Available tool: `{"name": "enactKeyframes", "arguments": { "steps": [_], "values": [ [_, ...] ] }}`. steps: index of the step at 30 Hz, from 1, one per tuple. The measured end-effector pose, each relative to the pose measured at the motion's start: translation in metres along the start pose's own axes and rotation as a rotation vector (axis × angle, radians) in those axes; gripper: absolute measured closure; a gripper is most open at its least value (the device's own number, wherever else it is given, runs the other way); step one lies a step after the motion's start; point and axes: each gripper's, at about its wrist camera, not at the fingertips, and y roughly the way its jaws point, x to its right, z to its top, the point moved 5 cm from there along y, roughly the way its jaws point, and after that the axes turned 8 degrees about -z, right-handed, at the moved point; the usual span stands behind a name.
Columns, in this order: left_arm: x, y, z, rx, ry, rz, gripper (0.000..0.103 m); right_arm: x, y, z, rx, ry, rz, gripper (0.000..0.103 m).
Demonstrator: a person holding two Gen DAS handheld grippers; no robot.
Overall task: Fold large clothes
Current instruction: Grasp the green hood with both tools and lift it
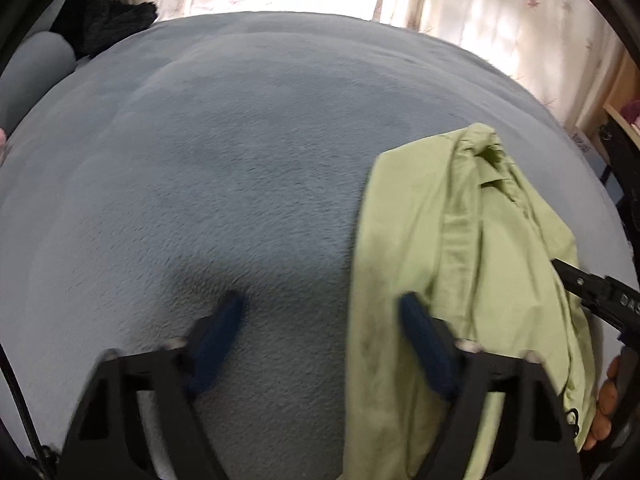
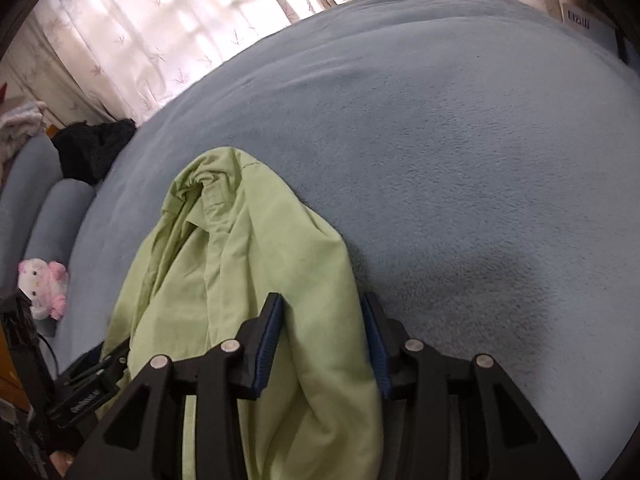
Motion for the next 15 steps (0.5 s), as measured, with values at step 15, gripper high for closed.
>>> {"name": "enactKeyframes", "arguments": {
  "steps": [15],
  "values": [
    [0.03,-0.095,-0.031,0.217,0.062,-0.034,0.103,-0.034,-0.134,-0.025,0.331,-0.094,0.154,0.1]
  ]
}}
